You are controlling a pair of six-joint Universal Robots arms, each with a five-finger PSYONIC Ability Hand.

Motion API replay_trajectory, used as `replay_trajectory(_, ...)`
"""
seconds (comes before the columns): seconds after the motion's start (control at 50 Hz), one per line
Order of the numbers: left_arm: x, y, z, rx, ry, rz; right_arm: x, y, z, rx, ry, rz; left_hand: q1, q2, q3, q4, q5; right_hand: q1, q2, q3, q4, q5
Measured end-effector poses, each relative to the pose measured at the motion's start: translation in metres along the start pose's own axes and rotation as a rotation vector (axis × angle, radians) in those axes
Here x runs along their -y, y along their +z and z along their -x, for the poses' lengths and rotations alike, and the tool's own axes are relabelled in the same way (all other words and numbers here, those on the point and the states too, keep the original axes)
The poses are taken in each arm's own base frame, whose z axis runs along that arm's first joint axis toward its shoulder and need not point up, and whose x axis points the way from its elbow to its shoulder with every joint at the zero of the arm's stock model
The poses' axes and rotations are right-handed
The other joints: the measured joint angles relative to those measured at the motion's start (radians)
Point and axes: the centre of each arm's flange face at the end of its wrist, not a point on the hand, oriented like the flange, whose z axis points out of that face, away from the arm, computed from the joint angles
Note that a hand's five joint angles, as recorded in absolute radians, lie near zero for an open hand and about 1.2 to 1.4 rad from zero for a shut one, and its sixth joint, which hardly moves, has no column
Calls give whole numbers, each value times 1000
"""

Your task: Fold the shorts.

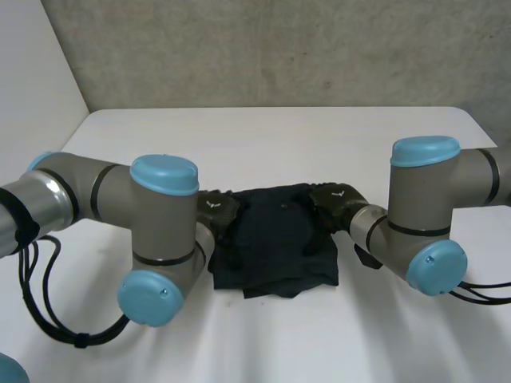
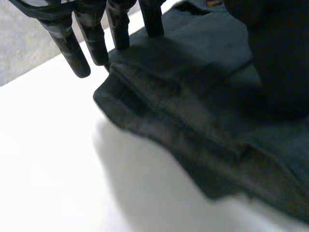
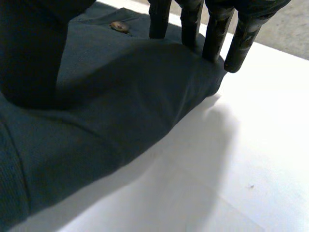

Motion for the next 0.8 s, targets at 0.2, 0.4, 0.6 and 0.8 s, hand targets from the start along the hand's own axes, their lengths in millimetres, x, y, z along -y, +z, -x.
replay_trajectory(0.2,-9,-10,1,19,28,31,-7,-2,2,4,-95,18,0,-9,0,0,0,-30,-13,-16,0,1)
replay_trajectory(0.4,71,-59,26,58,-29,-202,67,-46,-13,-80,-112,-201,-10,-11,0,0,-2,-30,-13,-16,0,1)
replay_trajectory(0.6,147,-144,114,181,-130,-412,160,-146,-58,-374,-85,-488,-12,-14,-1,-3,-8,-30,-13,-16,0,1)
replay_trajectory(0.8,149,-170,131,134,-166,-364,171,-186,-72,-441,-59,-470,-21,-25,-25,-22,-8,-30,-13,-16,0,1)
